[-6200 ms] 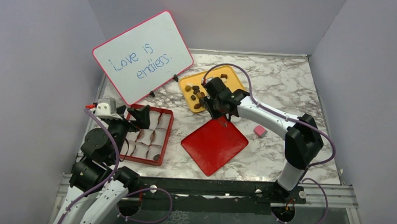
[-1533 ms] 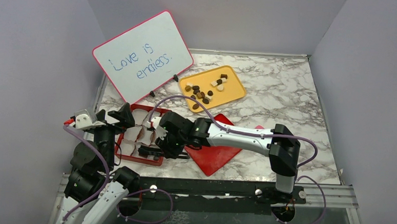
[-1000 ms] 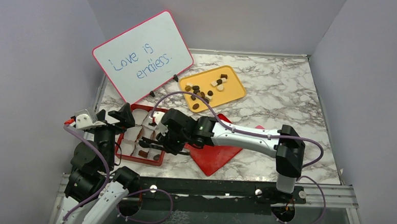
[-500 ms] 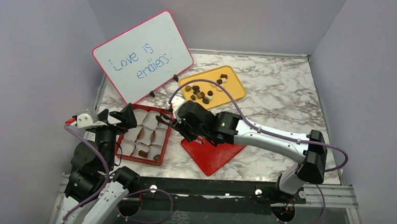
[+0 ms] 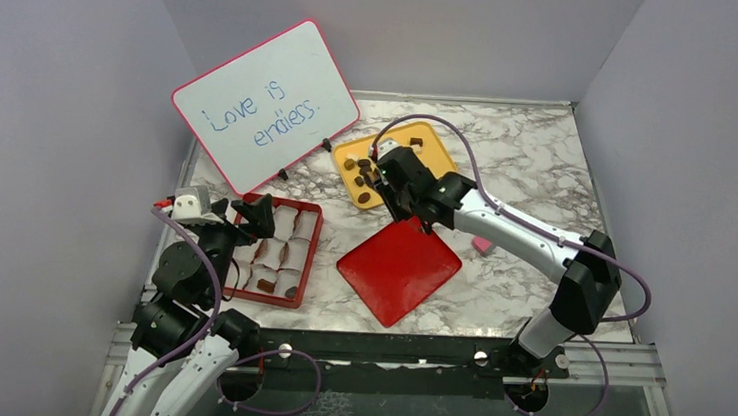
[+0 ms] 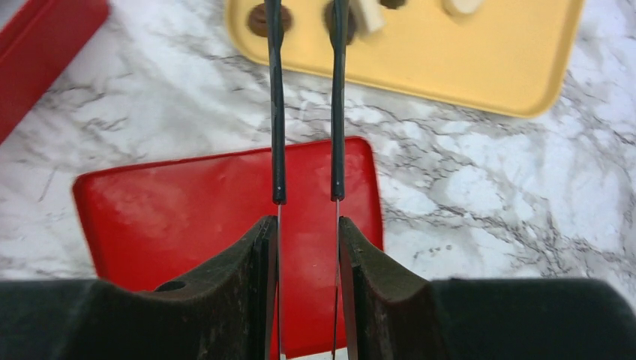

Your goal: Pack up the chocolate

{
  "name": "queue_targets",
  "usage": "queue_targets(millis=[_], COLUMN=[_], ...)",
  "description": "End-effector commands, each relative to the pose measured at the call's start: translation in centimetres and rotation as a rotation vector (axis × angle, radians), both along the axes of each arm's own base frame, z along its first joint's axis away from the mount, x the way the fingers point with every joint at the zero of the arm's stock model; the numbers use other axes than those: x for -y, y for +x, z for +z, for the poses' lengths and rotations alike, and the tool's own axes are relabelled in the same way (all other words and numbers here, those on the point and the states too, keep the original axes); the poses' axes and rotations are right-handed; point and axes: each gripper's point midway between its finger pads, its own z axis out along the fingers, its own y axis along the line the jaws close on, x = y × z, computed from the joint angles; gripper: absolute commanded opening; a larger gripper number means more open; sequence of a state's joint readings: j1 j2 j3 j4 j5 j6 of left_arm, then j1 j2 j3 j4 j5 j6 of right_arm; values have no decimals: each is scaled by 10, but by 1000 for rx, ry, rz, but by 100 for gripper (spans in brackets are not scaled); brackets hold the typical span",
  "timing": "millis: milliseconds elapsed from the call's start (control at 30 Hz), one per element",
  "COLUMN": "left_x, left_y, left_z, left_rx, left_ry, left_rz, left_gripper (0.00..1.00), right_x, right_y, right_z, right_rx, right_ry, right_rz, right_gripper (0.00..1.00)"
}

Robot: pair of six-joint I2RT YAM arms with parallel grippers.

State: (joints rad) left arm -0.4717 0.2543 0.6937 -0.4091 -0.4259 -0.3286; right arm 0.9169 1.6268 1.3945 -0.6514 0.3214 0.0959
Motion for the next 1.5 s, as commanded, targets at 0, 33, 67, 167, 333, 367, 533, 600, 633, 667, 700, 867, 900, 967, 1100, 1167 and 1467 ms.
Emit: queue_targets(millis=[0,33,67,167,333,367,533,600,633,667,700,867,900,967,1100,1167,1467], left_x=[9,9,9,9,9,9,9,9,9,9,9,8,8,8,7,8,7], left_y=[1,1,1,1,1,1,1,0,0,0,0,0,0,0,0,1,1], left_z=[-2,-2,-2,-3,-2,-2,-3,-2,-2,-2,-2,-3,-2,-2,-2,-2,-2], left_rx=[-3,-2,-1,-3,-3,-3,-2,0,0,0,-1,-1,0,1,2,0,0], left_ry=[22,22,22,25,26,27,28,26,28,27,29,28,29,28,28,27,30], left_rz=[-49,-48,-49,-50,-52,-52,-52,-50,-51,-51,-50,-47,-47,-45,-44,-44,-42], left_gripper=[99,99,99,99,99,99,99,99,99,99,99,99,99,99,99,99,99], right_x=[32,37,39,49,57,59,59,57,56,55,56,53,52,52,49,48,41], right_y=[26,30,32,41,51,53,55,56,56,56,57,58,58,58,60,62,67], right_z=[-7,-11,-14,-23,-35,-37,-46,-49,-50,-52,-54,-63,-64,-65,-68,-68,-72], right_rx=[-2,-14,-27,-48,-76,-84,-118,-124,-128,-131,-136,-157,-158,-162,-163,-161,-169], right_ry=[-41,-42,-42,-54,-57,-54,-25,-18,-16,-17,-21,-25,-25,-22,-16,-12,2], right_rz=[-89,-98,-100,-122,-140,-143,-122,-112,-108,-108,-108,-96,-93,-88,-76,-74,-64], right_gripper=[38,38,37,38,38,38,38,38,38,38,38,38,38,38,38,38,38])
